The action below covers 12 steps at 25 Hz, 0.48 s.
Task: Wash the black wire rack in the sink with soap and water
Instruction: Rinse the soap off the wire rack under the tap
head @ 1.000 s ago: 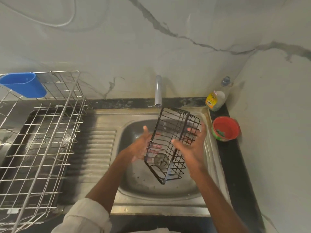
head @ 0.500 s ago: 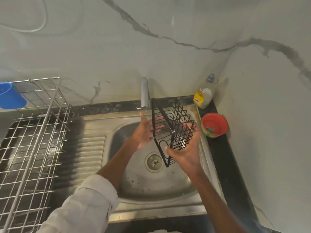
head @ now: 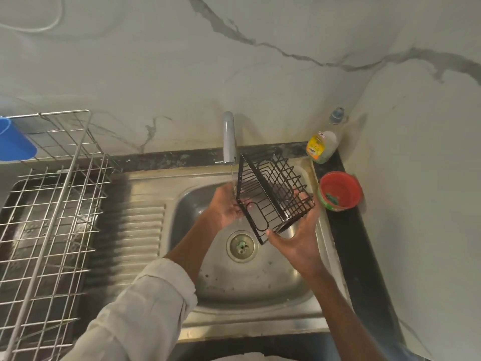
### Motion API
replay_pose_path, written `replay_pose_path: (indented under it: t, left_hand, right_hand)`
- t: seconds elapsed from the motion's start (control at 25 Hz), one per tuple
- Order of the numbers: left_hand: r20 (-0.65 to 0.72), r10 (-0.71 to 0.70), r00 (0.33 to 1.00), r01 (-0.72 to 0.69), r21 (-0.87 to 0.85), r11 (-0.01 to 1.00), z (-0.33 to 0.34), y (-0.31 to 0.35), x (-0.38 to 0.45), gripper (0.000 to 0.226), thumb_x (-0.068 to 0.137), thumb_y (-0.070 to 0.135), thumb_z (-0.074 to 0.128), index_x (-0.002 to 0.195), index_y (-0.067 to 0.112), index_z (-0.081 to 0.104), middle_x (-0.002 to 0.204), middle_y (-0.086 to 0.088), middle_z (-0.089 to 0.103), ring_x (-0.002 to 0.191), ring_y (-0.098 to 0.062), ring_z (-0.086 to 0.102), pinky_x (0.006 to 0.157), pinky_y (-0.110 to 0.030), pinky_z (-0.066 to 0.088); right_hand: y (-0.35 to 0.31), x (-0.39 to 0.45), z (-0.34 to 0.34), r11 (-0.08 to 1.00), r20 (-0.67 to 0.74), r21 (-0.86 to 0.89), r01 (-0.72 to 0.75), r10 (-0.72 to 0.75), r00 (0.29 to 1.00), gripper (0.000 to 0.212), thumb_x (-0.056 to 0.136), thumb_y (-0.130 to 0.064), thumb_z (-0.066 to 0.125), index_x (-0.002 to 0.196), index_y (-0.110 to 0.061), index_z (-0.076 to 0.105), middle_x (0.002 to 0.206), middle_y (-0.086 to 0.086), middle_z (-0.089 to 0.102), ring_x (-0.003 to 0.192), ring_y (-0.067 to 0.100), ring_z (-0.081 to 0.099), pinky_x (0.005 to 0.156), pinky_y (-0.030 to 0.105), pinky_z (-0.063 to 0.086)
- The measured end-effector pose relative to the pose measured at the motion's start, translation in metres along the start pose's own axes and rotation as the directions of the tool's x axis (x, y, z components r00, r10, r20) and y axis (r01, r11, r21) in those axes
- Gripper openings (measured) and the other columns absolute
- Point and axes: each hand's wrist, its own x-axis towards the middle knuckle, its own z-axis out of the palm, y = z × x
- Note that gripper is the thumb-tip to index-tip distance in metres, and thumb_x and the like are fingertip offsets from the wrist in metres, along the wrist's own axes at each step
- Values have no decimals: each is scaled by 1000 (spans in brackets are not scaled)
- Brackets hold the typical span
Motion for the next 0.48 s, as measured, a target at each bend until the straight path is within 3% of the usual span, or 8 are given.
replay_pose_path:
  t: [0.16,0.36,0.44,0.48]
  left_hand:
    - [-19,-22,1000,20,-89,996,-3,-11,-1,35,100,23,48,126,5,64,135,-25,64,121,-38,65,113,-54,52]
    - [-115,56,992,-61,-38,997,-14,-19,-15,46,107,34,38,129,7,68,126,-16,68,115,-33,63,109,-53,50]
    - [-113,100,989,-96,33,995,-20,-20,-20,50,110,42,37,133,10,67,133,-11,69,122,-30,60,110,-52,44]
    - [-102,121,987,-114,73,991,-22,-20,-22,52,111,47,36,133,13,68,136,-8,69,127,-28,58,113,-51,38]
  right_hand:
    - [8,-5,-3,997,17,20,-68,68,998,122,65,1,90,140,-65,19,148,-26,36,145,7,37,121,35,32]
    - [3,-3,10,990,75,40,-133,130,989,118,59,-10,93,151,-38,25,147,-12,47,139,13,48,114,47,46]
    - [-4,-2,19,994,75,10,-110,109,991,114,58,-11,95,148,-35,30,141,-15,51,136,5,49,112,37,47]
    - [-7,-2,22,995,62,2,-100,100,993,109,59,-9,95,144,-34,33,138,-20,50,133,-6,47,111,25,44]
